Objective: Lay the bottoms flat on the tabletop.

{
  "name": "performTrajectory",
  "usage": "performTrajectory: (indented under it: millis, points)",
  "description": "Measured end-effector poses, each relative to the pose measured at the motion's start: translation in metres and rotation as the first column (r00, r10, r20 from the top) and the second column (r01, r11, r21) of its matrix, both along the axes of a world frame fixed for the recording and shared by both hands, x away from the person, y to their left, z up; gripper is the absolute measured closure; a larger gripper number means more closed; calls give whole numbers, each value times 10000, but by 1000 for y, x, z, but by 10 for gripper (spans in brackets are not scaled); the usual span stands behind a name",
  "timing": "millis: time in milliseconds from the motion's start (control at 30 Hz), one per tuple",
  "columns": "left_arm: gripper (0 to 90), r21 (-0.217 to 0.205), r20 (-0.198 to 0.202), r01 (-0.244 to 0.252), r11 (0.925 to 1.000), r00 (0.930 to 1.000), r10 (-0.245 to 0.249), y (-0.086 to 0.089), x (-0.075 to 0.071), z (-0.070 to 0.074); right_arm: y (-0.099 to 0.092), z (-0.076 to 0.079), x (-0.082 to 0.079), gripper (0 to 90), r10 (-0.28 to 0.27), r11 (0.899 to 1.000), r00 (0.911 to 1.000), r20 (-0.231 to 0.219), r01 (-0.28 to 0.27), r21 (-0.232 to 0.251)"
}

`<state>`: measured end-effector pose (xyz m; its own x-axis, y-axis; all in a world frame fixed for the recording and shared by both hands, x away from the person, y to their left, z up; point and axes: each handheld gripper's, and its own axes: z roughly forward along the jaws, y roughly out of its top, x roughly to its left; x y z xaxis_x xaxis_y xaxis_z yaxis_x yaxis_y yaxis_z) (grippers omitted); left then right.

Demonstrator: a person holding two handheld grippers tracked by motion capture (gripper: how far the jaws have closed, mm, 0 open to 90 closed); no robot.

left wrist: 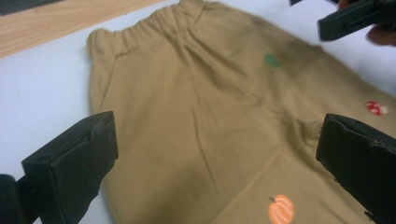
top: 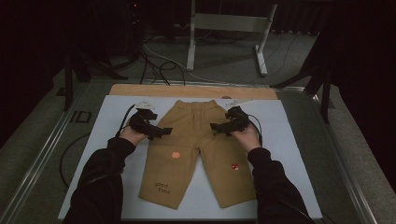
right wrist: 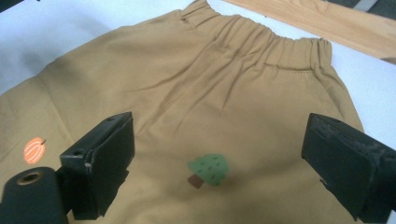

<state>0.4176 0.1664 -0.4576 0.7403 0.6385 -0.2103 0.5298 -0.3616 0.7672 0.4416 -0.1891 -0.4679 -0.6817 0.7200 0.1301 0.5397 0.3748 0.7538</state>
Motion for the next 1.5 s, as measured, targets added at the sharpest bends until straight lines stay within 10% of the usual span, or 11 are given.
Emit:
performTrajectory:
  millis: [933,1500]
  points:
    - [1,-380,567,1131,9929,9922,-1109,12,-69,-1,0,3,-73,100,1325,9862,9853,1082,-1420,854]
    - [1,-325,771,1512,9880,9859,-1484,27,-111,-15,-10,-18,-116,100,2228,9733,9658,1323,-2280,252]
